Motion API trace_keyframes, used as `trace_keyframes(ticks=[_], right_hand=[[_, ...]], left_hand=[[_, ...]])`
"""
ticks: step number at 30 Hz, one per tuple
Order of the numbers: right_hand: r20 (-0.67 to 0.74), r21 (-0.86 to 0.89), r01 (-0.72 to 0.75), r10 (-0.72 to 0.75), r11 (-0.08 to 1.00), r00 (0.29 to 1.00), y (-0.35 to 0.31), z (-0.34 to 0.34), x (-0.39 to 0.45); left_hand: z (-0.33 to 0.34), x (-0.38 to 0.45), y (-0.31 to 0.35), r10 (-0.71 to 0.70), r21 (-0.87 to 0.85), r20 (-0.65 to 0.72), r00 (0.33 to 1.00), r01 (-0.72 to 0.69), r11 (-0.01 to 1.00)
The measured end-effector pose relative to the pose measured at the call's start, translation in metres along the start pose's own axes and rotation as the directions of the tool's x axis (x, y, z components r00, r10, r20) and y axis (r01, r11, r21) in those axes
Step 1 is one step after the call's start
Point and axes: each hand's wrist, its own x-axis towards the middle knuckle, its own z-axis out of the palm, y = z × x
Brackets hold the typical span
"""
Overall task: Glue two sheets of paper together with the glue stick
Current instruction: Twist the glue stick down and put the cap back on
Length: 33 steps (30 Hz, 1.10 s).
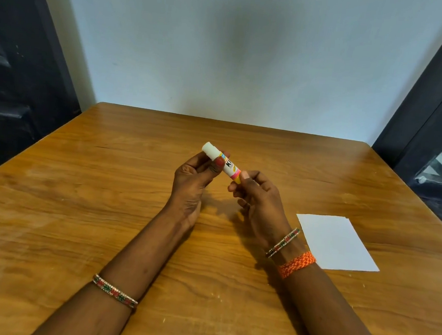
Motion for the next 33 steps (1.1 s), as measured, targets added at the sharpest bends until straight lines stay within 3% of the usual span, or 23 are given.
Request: trace_keyframes(ticks=[6,16,24,33], right_hand=[[-0.02,-0.005,0.147,-0.147,0.989,0.989,-0.0008,-0.003,0.0007],[0.037,0.041,-0.063,0.061,0.997,0.997,-0.0043,-0.0004,0.0],[0.017,0.1,0.138,-0.14,0.985,0.99,-0.002,-0.0026,0.0006],[0.1,0.059,-0.143,0.137,0.988,0.986,-0.0053,0.0006,-0.0016]], left_hand=[[0.0031,-0.0019,0.0035,0.004,0.034,-0.012,1.0,-0.004,0.999],[0.0028,-0.0029,0.0055,-0.02,0.069,-0.014,1.0,0.021,0.997],[0.0051,-0.005,0.0072,-0.013,0.093,-0.028,1.0,0.015,0.996],[0.0051,-0.0059,0.0091,-0.014,0.107,-0.038,0.999,0.018,0.994]])
